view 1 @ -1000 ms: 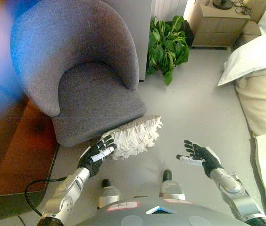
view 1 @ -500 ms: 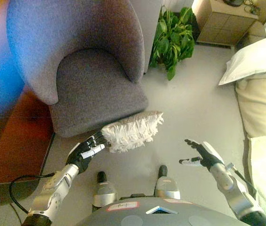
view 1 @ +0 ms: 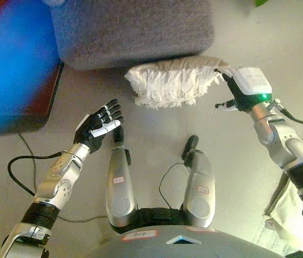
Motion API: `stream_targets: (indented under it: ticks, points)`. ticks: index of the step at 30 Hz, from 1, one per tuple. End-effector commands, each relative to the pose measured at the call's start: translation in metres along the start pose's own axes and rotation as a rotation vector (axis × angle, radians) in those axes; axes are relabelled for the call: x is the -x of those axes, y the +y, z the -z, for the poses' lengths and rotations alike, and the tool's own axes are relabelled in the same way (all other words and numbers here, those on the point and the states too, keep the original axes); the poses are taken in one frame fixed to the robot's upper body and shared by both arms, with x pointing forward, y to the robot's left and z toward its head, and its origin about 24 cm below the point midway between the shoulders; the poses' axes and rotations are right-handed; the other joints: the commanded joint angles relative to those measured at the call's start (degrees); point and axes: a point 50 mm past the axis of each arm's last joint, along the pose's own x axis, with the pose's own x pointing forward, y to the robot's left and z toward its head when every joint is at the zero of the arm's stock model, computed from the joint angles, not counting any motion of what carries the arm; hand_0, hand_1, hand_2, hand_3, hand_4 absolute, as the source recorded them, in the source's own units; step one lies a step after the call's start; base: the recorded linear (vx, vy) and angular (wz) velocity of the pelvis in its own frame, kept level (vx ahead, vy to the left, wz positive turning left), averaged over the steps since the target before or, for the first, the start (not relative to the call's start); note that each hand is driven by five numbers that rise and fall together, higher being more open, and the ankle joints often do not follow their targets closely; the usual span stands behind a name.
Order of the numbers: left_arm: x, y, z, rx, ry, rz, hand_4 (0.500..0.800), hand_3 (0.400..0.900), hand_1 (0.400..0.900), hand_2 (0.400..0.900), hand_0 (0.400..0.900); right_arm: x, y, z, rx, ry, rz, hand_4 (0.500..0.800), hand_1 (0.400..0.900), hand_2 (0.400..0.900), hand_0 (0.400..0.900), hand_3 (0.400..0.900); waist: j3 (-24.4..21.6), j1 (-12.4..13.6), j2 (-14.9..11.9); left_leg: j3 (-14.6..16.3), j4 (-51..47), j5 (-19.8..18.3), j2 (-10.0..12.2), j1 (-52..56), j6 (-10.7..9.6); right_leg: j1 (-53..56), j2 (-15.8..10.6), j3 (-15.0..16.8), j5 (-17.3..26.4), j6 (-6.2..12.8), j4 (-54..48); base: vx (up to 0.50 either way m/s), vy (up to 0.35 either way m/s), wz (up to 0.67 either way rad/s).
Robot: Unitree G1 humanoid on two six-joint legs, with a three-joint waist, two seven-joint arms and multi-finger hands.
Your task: Pick up the pillow and put it on the sofa.
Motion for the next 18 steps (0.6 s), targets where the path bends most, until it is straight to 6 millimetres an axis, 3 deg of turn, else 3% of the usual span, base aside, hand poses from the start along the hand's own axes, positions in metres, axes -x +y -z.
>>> stream_targets:
  ticks: [1,13,14,18]
  points:
    - [-0.001,-0.015,-0.031,-0.049,-0.156,0.113,0.8,0.9,0.9,0.9,0.9,-0.01,-0.03,-0.004,0.088,-0.09,0.14,0.8,0.9,0.9,0.9,0.9,-1.9,1.64,-0.05,-1.92,8.7,-8.26,3.06,0.06,2.44,-3.63,-1.76,3.62,5.2,1.45,0.2,-0.03,-0.076,0.17]
    - [0.001,-0.019,-0.034,0.011,-0.186,0.145,0.8,0.9,0.9,0.9,0.9,-0.03,-0.065,-0.016,0.235,-0.16,0.264,0.8,0.9,0.9,0.9,0.9,-1.11,3.54,2.7,-2.71,33.21,-17.05,1.36,-16.12,3.18,-17.97,-4.67,3.57,-3.76,-0.94,22.56,-0.03,-0.021,0.13]
    - [0.002,-0.02,-0.035,0.016,-0.188,0.153,0.8,0.9,0.9,0.9,0.9,-0.03,-0.066,-0.017,0.241,-0.163,0.275,0.8,0.9,0.9,0.9,0.9,-1.02,3.65,3.02,-2.96,36.2,-19.65,1.59,-16.73,3.08,-18.81,-4.8,3.92,-6.22,-0.57,25.58,0.04,0.005,0.06]
    - [0.004,-0.024,-0.042,0.053,-0.208,0.192,0.8,0.9,0.9,0.9,0.9,-0.035,-0.077,-0.02,0.266,-0.165,0.351,0.8,0.9,0.9,0.9,0.9,-1.05,3.94,3.99,-4.02,44.56,-22.88,1.33,-21.07,3.75,-23.07,-4.85,4.69,-10.39,-1.1,33.4,0.0,-0.006,0.09]
